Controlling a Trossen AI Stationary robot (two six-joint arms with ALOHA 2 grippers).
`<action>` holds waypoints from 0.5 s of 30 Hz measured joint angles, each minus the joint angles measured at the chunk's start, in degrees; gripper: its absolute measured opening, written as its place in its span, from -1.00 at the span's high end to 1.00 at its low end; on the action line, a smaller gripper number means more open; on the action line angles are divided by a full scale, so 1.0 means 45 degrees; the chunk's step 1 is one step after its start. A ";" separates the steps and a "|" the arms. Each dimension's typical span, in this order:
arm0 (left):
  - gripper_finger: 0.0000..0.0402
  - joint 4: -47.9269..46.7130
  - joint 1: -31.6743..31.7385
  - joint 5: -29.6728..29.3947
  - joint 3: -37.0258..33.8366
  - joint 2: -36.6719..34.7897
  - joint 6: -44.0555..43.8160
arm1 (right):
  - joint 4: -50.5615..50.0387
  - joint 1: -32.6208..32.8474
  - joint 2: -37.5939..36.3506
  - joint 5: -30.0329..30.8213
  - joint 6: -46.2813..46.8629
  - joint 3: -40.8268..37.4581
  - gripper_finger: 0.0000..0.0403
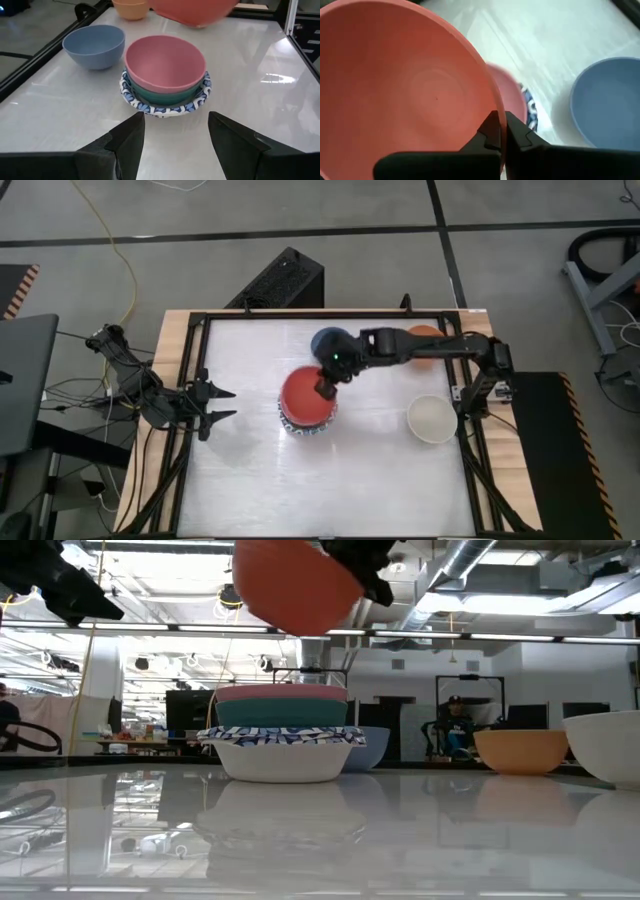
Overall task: Nest bowls inside each other
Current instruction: Stack the orange bowl on top of the pink bowl
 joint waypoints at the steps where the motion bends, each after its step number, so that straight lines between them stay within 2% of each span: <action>1: -0.04 0.0003 0.0000 0.0000 0.0000 0.0000 0.0061 | 0.0115 -0.0147 0.0000 -0.0003 0.0295 0.0000 0.95; 12: -0.04 0.0012 0.0000 -0.0005 0.0000 0.0000 0.0331 | -0.0025 -0.0635 0.0134 -0.0085 0.0643 -0.0285 0.95; 15: -0.04 0.0019 0.0000 -0.0004 0.0000 0.0000 0.0331 | 0.0140 -0.0827 0.0429 -0.0487 0.0816 -0.0516 0.95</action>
